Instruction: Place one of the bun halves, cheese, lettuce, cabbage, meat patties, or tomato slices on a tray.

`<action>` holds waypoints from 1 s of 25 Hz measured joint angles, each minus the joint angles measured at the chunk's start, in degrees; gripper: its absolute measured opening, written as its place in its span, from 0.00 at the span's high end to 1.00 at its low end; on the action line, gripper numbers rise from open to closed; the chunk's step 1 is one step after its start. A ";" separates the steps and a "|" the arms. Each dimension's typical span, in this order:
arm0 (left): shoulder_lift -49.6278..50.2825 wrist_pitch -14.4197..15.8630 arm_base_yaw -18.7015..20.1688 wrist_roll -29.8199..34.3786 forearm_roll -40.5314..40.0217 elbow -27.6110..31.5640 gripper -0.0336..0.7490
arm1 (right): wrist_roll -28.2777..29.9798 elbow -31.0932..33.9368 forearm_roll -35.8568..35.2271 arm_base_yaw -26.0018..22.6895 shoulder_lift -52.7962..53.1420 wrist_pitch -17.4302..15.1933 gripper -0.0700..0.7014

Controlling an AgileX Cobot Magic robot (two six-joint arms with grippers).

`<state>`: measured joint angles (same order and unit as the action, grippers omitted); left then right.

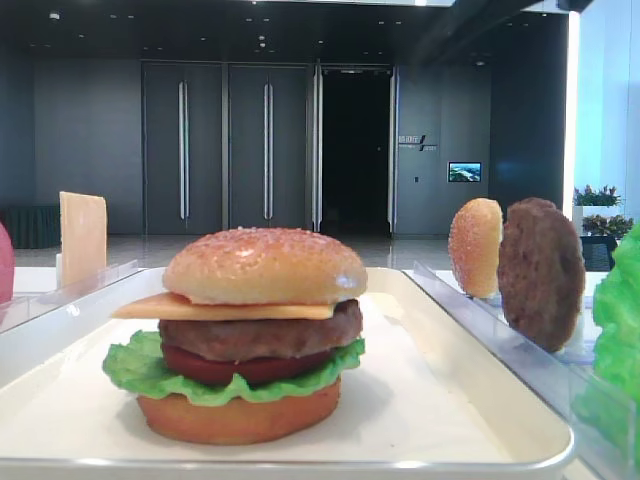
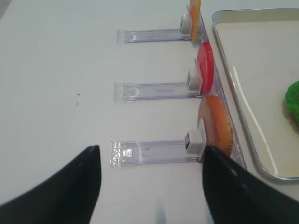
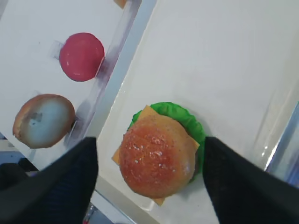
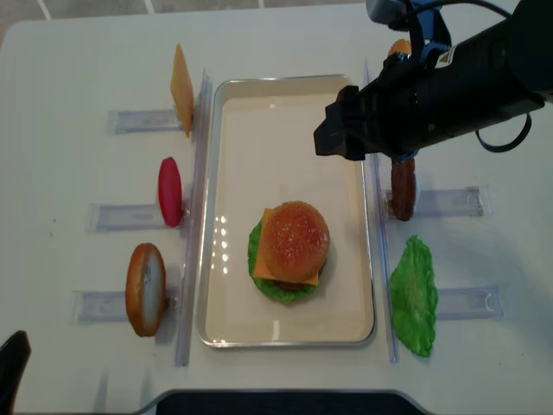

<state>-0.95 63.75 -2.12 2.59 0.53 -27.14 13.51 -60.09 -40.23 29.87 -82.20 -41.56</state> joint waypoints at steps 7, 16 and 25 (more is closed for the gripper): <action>0.00 0.00 0.00 0.00 0.00 0.00 0.30 | -1.89 -7.79 9.01 -3.97 1.00 -10.80 0.28; 0.00 0.00 0.00 0.00 0.00 0.00 0.30 | -3.23 -8.95 14.56 -17.20 1.00 -20.11 0.28; 0.00 0.00 0.00 0.00 0.00 0.00 0.30 | -4.92 -8.95 23.93 -26.53 1.00 -25.29 0.28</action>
<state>-0.95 63.75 -2.12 2.59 0.53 -27.14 8.59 -69.04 -16.29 3.33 -81.20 -66.86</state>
